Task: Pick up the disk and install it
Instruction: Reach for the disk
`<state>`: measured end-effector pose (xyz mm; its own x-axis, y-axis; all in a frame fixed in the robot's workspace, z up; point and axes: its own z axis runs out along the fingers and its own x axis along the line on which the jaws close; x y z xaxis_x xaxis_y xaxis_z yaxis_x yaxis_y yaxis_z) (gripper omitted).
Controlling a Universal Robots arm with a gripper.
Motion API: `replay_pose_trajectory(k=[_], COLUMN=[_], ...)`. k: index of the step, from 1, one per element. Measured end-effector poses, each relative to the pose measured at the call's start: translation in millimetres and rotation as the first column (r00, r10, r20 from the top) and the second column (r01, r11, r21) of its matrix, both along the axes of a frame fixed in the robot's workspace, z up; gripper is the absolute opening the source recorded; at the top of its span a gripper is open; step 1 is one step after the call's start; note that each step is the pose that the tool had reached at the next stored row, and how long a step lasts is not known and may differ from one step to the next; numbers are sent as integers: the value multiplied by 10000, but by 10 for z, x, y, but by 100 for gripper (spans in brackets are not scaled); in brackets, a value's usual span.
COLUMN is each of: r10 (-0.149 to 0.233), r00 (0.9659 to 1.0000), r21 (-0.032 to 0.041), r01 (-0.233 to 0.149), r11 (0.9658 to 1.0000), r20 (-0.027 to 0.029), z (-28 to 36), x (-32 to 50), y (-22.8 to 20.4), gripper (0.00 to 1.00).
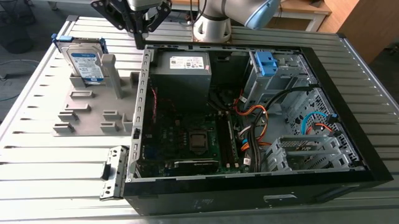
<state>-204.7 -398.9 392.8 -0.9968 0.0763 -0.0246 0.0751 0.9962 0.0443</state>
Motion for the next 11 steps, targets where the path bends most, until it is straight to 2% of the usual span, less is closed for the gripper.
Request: replay_pose_trajectory(k=[11], r10=[0], r00=[10000], r21=[1], r01=[0], r11=[10000], r20=[1], z=[-2], x=[-66], y=[0], gripper=[11])
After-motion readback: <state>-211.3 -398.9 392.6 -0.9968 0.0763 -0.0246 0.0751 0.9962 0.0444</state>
